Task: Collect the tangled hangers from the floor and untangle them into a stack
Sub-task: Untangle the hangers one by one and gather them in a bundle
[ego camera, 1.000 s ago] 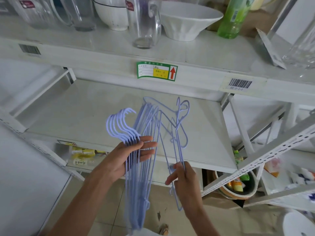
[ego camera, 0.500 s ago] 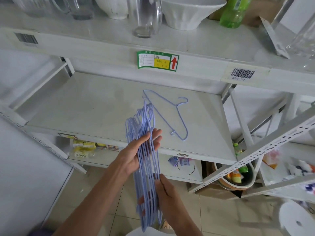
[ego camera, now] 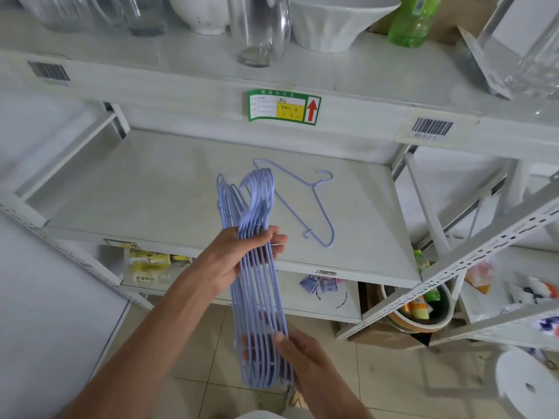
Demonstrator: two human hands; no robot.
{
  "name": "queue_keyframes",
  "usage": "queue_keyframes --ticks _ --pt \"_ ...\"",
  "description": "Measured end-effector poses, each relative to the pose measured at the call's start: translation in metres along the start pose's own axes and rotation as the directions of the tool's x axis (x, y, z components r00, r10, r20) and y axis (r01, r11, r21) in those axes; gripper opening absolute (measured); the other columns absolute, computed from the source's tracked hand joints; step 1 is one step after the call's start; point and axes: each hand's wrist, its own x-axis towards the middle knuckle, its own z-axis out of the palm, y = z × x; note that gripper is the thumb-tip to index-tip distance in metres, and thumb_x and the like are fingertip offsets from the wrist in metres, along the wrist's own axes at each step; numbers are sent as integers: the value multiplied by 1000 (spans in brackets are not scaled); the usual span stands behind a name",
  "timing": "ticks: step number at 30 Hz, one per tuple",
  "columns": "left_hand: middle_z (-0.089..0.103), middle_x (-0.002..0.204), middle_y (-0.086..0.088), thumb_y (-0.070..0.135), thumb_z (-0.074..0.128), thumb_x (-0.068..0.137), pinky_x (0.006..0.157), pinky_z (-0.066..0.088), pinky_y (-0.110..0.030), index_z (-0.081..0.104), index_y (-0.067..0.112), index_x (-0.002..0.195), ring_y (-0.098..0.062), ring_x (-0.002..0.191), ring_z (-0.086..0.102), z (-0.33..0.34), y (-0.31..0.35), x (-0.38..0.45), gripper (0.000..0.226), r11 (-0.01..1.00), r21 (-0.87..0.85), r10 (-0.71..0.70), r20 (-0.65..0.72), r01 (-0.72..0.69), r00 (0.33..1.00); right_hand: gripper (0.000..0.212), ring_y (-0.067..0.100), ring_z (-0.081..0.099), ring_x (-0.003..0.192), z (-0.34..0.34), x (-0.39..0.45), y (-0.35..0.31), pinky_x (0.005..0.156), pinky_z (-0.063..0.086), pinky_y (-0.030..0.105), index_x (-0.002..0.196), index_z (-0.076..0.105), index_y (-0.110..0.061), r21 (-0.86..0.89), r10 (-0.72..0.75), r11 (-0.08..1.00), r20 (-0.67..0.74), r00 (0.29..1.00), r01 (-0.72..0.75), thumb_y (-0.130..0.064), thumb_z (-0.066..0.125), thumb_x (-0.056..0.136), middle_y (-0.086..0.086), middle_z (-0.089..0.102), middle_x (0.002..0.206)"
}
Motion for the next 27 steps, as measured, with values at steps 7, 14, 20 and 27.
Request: queue_keyframes --ticks 7,14,20,27 --pt "72 124 -22 10 69 92 89 61 -36 67 -1 126 -38 116 70 -3 -14 -14 36 997 -79 4 19 -2 1000 38 31 79 87 23 8 6 79 65 43 113 74 -15 -132 -48 991 -224 973 19 -34 41 109 12 80 100" --pt "76 112 -23 11 62 100 78 64 -34 70 -6 115 -37 104 75 -11 -4 -22 24 992 103 -68 -30 70 997 28 6 64 61 26 3 11 63 55 24 111 69 -38 -575 -274 818 -398 876 -5 -28 43 109 -5 66 66" --pt "78 108 -20 16 62 100 72 62 -28 75 2 111 -29 94 78 -27 6 -28 21 978 201 -55 -38 61 998 30 9 52 49 -8 -6 -2 48 44 18 118 54 -26 -834 -350 490 -454 819 -252 -35 27 110 -2 53 56" --pt "76 118 -16 31 72 87 71 61 -24 80 13 110 -21 96 78 -29 8 -29 31 990 133 -64 70 55 995 13 24 54 39 -36 -15 -25 38 46 32 114 41 -31 -919 -480 197 -395 784 -342 -40 40 104 -5 45 44"
